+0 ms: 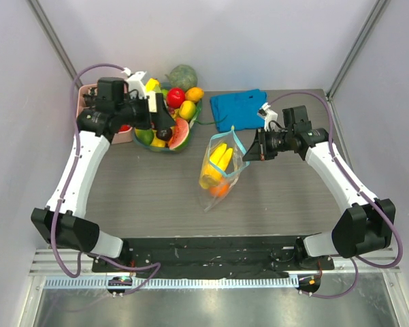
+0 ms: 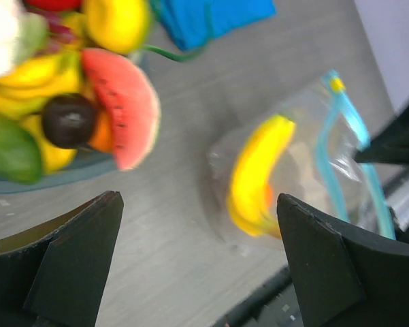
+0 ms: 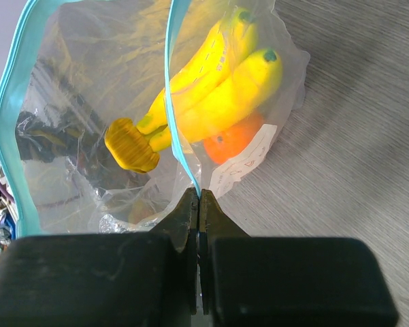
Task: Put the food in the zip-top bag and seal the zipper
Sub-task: Place the fake fruit in the zipper food storage bag, then pick up the fake fruit from the bin.
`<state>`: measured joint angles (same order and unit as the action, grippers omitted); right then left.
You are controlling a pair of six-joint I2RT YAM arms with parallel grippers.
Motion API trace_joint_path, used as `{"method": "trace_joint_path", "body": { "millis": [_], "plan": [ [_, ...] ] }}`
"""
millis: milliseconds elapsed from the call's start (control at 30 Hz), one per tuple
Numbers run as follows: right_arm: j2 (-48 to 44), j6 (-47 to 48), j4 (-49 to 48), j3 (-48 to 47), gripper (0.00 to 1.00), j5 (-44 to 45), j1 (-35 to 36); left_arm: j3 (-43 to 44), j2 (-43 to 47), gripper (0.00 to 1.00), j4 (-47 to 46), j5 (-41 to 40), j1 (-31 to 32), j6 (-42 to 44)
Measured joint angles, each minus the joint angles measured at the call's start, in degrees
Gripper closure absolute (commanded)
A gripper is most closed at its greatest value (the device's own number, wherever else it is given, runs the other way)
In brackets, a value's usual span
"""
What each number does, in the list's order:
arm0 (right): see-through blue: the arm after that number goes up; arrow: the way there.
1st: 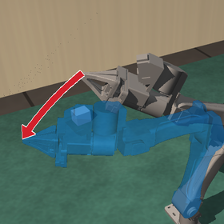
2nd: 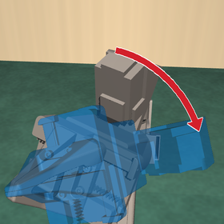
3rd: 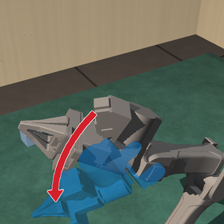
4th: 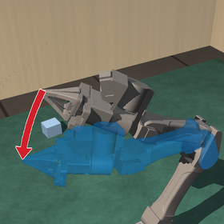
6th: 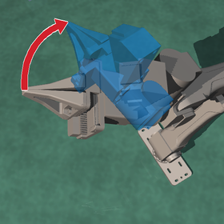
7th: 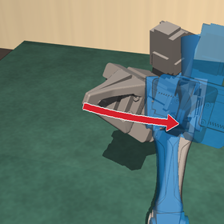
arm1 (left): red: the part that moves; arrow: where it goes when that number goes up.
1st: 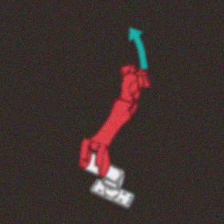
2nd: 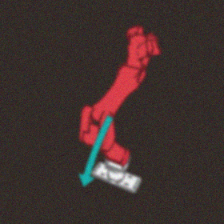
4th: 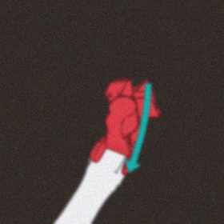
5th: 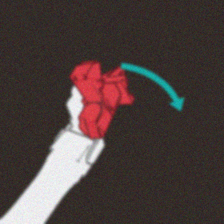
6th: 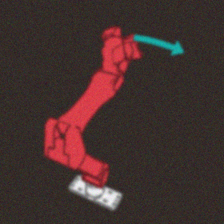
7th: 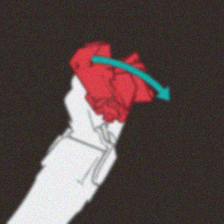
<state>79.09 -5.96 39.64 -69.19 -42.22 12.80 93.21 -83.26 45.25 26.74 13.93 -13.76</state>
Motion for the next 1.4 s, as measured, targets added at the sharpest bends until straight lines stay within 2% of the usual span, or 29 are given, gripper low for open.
{"method": "trace_joint_path", "body": {
  "millis": [100,300,433,567,867,1100,1133,1200,1267,1400],
  "plan": [
    [0.0,0.0,0.0,0.0,0.99,0.0,0.0,0.0,-0.5,0.03,-0.9,-2.2,-3.6,2.6],
    [0.0,0.0,0.0,-0.2,0.99,0.0,0.0,0.0,-8.9,0.28,-2.2,-7.1,-4.9,9.4],
    [0.0,0.0,0.0,-0.4,0.99,0.0,0.0,0.0,-14.4,0.34,-4.1,-7.8,-4.9,11.8],
    [0.0,0.0,0.0,-0.5,0.99,0.0,0.0,0.6,-19.2,0.34,-6.3,-8.8,-4.9,14.1],
    [0.0,0.0,0.0,-0.7,0.99,0.0,0.0,2.4,-27.3,0.24,-9.9,-10.3,-4.9,16.0],
    [0.0,0.1,0.0,-0.7,0.99,0.0,0.0,3.1,-30.4,0.27,-11.5,-10.3,-4.7,16.2],
    [0.0,0.1,0.1,-0.7,0.99,0.0,0.0,3.1,-30.5,0.29,-11.6,-10.3,-4.6,16.2],
    [0.0,0.1,0.3,-1.0,0.99,0.2,0.0,3.1,-30.5,0.39,-11.6,-10.3,-4.5,16.3],
    [0.0,0.3,0.5,-1.5,0.99,0.2,0.0,3.2,-30.5,0.53,-11.6,-10.3,-4.5,16.6],
    [0.0,0.8,0.8,-2.2,0.99,0.3,0.0,3.8,-30.3,0.62,-10.6,-10.3,-4.5,17.1]
  ]
}}
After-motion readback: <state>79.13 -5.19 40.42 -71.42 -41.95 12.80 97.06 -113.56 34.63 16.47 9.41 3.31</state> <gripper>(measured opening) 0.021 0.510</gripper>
